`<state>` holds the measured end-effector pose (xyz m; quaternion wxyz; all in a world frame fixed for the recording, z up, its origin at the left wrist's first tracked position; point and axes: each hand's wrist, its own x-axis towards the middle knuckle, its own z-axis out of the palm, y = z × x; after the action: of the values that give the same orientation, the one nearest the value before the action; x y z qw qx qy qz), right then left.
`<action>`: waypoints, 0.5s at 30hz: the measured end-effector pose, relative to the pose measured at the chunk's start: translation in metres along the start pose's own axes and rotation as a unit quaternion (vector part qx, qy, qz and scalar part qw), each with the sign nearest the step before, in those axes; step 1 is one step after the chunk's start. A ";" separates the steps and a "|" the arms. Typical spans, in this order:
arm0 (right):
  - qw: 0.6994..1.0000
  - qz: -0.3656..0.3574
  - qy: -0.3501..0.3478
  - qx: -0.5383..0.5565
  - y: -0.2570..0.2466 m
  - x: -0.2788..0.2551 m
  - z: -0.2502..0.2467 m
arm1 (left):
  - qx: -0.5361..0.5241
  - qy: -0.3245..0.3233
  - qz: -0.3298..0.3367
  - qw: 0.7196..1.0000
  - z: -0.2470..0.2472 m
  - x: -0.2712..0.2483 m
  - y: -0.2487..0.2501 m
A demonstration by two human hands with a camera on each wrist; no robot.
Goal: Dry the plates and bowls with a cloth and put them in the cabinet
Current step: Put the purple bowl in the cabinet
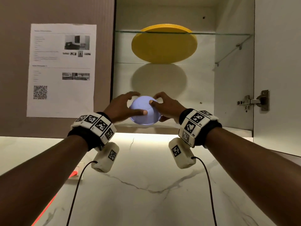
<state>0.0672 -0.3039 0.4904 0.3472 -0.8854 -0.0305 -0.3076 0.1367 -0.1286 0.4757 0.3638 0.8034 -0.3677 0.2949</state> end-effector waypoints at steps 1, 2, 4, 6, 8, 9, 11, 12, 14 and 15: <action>1.000 0.012 -0.004 -0.005 0.000 0.001 0.002 | 0.017 -0.021 -0.002 1.000 0.001 -0.001 0.000; 1.000 0.018 -0.005 -0.021 0.000 0.002 0.003 | 0.024 -0.035 -0.008 0.999 0.003 -0.002 -0.001; 0.997 0.013 -0.016 -0.081 -0.001 0.003 0.006 | 0.032 -0.051 -0.025 0.998 0.005 -0.002 -0.005; 0.986 -0.003 -0.044 -0.160 -0.003 0.003 0.010 | 0.052 -0.070 -0.034 0.996 0.007 -0.002 -0.006; 0.975 -0.005 -0.066 -0.213 -0.003 0.004 0.015 | 0.073 -0.094 -0.045 0.992 0.010 -0.001 -0.006; 0.972 -0.001 -0.075 -0.222 -0.002 0.003 0.017 | 0.082 -0.106 -0.052 0.990 0.011 0.000 -0.006; 0.970 -0.006 -0.088 -0.227 0.000 0.002 0.019 | 0.102 -0.128 -0.069 0.984 0.012 0.002 -0.006; 0.969 -0.013 -0.092 -0.227 0.002 0.002 0.019 | 0.114 -0.132 -0.075 0.982 0.012 0.003 -0.007; 0.971 -0.027 -0.092 -0.218 0.006 0.000 0.016 | 0.128 -0.127 -0.088 0.980 0.014 0.003 -0.008; 0.974 -0.038 -0.082 -0.210 0.008 -0.002 0.013 | 0.130 -0.118 -0.093 0.980 0.015 0.003 -0.008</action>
<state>0.0746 -0.3015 0.4770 0.1383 -0.9587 -0.0275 -0.2469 0.1480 -0.1377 0.4665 0.2363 0.9036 -0.2904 0.2081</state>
